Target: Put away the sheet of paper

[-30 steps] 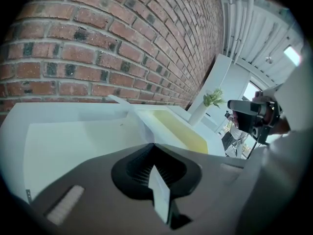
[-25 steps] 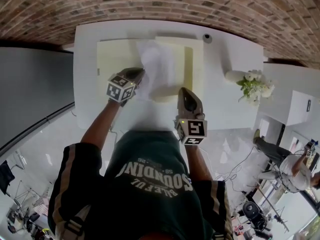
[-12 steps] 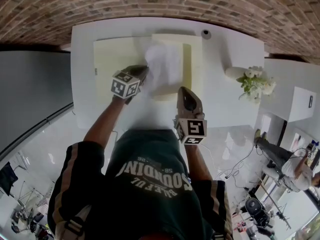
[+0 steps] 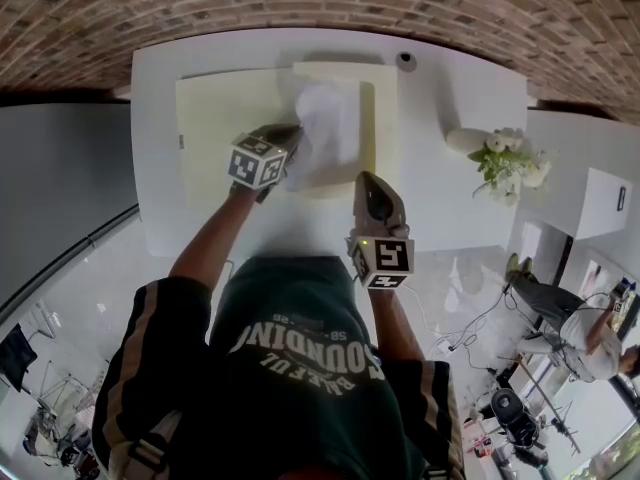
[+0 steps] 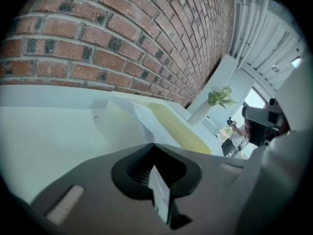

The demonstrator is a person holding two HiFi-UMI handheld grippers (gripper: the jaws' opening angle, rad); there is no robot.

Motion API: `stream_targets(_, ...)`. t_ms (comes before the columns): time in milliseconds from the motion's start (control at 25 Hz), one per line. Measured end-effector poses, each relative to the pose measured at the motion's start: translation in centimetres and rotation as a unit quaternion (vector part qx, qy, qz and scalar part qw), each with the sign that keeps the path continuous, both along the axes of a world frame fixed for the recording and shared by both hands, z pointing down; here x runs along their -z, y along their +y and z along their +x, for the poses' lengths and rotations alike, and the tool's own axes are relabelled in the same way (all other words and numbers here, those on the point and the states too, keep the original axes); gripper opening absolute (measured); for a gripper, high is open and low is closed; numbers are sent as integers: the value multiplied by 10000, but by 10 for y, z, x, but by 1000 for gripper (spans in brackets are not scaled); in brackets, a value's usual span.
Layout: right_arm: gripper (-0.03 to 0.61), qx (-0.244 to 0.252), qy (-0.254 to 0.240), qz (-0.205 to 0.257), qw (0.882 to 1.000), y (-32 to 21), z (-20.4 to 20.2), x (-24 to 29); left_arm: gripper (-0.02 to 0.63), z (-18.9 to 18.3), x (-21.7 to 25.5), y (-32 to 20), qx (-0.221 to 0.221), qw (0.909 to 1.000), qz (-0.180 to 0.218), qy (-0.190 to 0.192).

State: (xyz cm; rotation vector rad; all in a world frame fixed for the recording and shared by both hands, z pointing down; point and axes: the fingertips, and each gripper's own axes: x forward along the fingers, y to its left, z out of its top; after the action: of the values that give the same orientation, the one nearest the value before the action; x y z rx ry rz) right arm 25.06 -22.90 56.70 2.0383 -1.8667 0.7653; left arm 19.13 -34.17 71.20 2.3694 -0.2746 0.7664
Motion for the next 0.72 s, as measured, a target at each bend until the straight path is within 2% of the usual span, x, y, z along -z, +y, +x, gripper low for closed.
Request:
stream_targets(160, 0, -35, -40, -49, 10000, 4, 5, -4, 11, 10, -5, 3, 59, 9999, -74, -66)
stream_targets(320, 0, -21, -52, -79, 10000, 5, 8, -8, 11, 17, -12, 5, 119, 9994, -120, -294)
stream_targets(600, 0, 14, -63, -79, 9999, 9, 6, -8, 19, 21, -21, 16, 7, 9986, -112, -508)
stream_targets(720, 0, 21, -53, -86, 9999, 11, 8, -7, 80, 23, -23, 21, -101, 9982, -136, -583)
